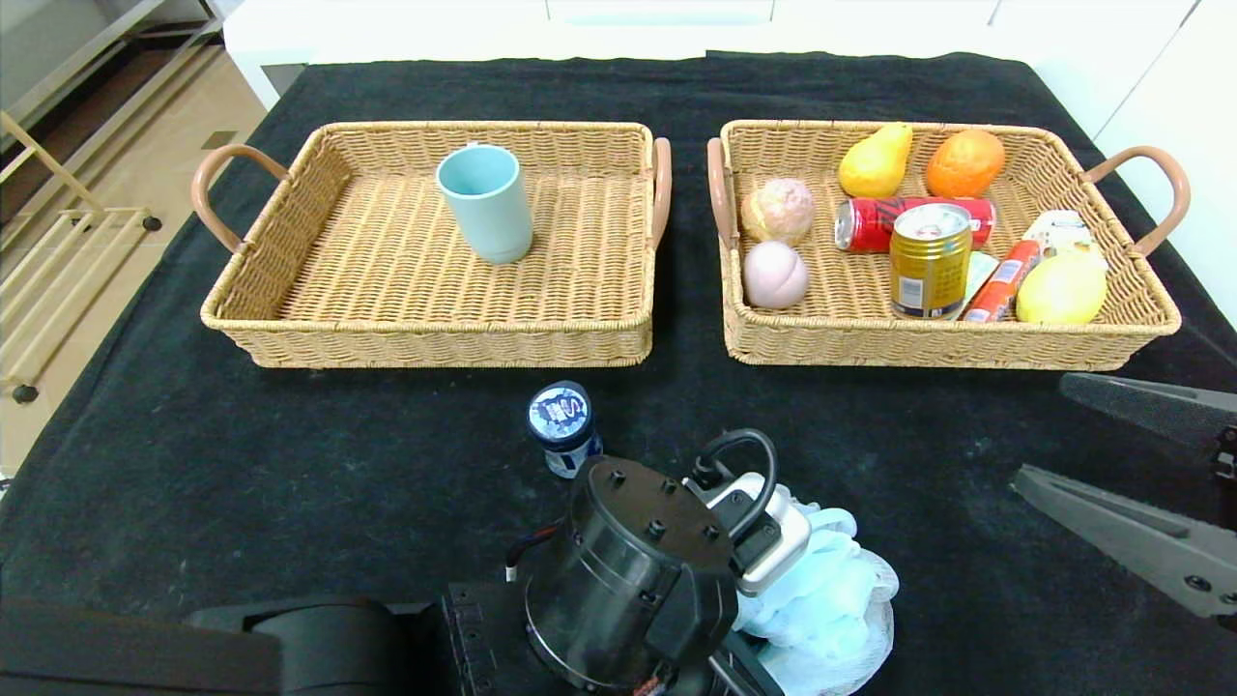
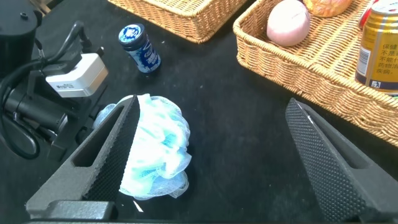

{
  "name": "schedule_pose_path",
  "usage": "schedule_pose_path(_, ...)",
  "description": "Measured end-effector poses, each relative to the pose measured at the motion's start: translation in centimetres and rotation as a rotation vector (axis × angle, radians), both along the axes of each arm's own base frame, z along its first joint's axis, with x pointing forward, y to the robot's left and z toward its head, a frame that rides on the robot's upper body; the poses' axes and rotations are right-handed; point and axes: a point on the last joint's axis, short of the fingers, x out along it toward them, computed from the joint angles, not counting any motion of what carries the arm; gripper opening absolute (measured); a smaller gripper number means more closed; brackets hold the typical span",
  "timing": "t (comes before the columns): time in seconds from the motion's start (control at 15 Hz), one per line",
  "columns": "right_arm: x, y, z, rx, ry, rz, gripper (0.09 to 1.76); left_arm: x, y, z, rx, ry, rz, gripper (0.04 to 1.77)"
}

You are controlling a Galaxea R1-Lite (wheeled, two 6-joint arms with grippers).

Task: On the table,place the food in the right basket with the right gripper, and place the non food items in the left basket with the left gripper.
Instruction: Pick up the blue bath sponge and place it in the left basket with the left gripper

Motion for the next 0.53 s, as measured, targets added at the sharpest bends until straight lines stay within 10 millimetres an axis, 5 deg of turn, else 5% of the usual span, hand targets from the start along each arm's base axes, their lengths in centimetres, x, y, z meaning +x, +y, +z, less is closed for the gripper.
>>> schedule_pose_path(0.53,0.00,0.06,-0.11,-0.003,0.001,0.001,1.71,-0.01,0.00,-0.27,0.007,0.005,0.002,0.44)
